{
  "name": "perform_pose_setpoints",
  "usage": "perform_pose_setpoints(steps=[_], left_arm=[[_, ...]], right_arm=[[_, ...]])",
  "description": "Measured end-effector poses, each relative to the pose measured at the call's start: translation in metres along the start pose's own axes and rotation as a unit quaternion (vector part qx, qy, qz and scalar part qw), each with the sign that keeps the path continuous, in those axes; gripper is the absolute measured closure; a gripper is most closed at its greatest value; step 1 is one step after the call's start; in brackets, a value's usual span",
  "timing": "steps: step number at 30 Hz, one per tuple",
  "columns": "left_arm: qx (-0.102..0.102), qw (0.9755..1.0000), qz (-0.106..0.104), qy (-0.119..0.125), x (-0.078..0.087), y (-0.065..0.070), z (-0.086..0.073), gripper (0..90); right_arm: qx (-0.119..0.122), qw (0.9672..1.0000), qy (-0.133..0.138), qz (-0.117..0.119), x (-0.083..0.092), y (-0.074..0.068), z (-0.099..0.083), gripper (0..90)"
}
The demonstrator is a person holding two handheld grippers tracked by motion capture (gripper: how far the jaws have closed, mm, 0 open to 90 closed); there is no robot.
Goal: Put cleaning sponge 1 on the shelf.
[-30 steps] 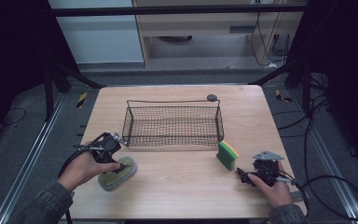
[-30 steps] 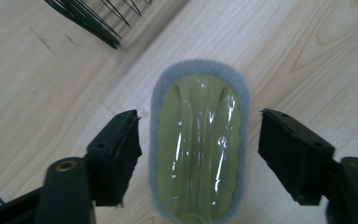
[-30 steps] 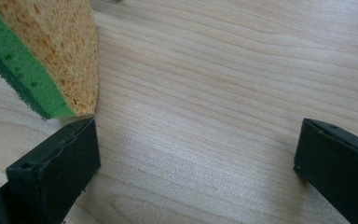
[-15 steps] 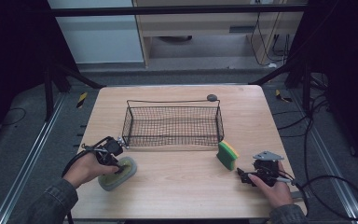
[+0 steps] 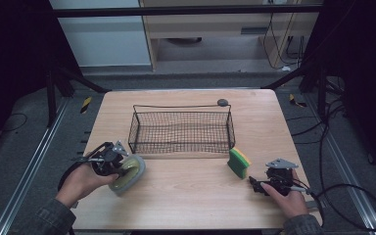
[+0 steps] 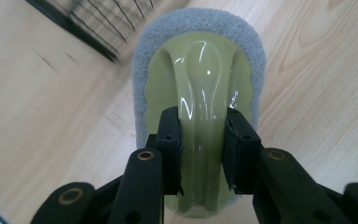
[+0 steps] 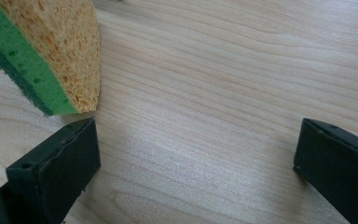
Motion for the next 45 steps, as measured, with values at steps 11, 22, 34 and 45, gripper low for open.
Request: perform_pose_setpoints(steps=[11,22,34,45], left_arm=[[-0.056,0.9964,0.062,0.011,0.027,-0.013,0.02,70.3],[-0.133,0.9863,0.098,-0.005,0.036,-0.029,0.06,70.3],[-0.182,0.9741,0.135,0.0,0.046,-0.053,0.103,70.3],[-0.223,0.9633,0.149,0.015,0.031,-0.081,0.13,70.2]], right_arm=[[0.001,1.0,0.0,0.001,0.0,0.0,0.0,0.4],[0.004,1.0,0.001,0.001,0.0,0.0,0.0,0.4],[0.015,0.9999,-0.001,0.005,0.0,0.001,-0.001,0.4],[0.016,0.9999,-0.001,0.007,0.0,0.001,-0.001,0.5]])
Point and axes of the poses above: each handheld gripper's, and its own axes: x roughly backward along the jaws, z roughly out of its top, y roughly to its right, the point moved 1 cm from there along -x, roughly forward along the jaws, and after that the axes turned 15 degrees about -x, right-handed, at the moved point
